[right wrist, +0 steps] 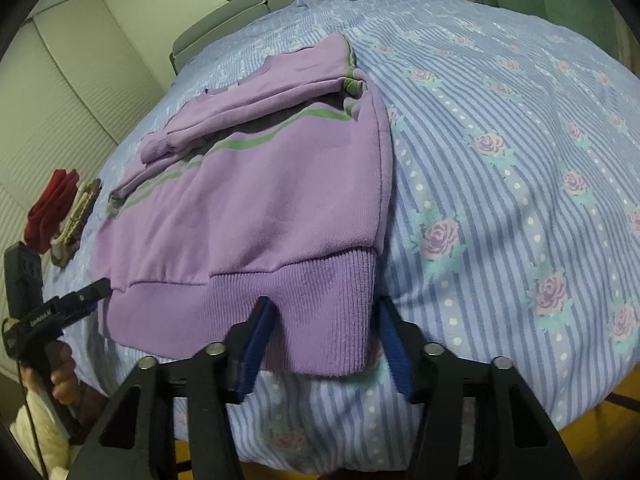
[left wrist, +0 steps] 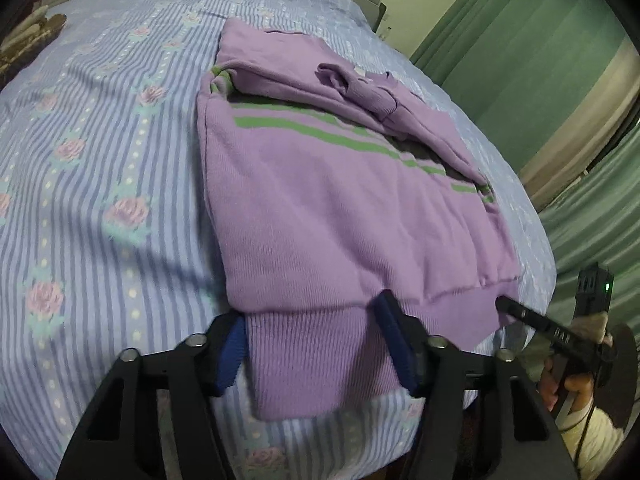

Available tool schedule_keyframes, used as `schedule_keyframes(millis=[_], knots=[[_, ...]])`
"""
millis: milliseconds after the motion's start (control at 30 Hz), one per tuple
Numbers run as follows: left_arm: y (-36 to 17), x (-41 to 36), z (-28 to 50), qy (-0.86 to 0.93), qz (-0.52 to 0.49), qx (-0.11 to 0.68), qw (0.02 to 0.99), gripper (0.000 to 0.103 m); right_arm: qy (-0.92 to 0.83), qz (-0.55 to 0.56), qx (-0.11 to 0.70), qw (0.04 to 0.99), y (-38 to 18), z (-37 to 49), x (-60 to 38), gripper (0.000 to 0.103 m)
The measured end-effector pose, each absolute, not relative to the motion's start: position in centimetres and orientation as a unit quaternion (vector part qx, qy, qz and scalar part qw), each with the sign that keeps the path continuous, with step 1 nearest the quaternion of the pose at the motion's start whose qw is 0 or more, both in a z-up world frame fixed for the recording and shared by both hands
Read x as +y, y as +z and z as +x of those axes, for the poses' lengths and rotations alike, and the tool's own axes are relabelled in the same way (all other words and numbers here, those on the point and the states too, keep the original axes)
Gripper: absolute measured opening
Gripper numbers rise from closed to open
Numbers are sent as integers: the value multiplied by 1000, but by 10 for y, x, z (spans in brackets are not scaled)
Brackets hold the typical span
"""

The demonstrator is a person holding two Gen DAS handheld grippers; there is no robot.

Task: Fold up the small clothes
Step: 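Grasp the hem with both tools and fold it up toward the collar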

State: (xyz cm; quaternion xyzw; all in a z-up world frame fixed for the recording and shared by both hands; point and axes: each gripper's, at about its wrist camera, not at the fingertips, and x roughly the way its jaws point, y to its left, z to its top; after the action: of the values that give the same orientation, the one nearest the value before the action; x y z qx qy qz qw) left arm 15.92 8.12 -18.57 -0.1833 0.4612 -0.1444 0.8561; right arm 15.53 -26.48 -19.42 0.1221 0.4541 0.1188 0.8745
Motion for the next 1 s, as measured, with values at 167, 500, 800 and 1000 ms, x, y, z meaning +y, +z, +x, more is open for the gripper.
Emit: schedule_keyframes(millis=[167,500,800,1000], knots=[[-182,84,141,-160,-192,463,850,25,139,142,459,866,-192,154,-269,20],[-122,86,122,-151,-226,388,881,8,178,205,409,871,-145,140,-280,13],[-71,102,126,-76,-263,323,906,8,195,267,340,880,-93,143,-287,13],[-41,111,165,-49,-271,286,918,8,190,302,300,885,-65,169,-288,13]])
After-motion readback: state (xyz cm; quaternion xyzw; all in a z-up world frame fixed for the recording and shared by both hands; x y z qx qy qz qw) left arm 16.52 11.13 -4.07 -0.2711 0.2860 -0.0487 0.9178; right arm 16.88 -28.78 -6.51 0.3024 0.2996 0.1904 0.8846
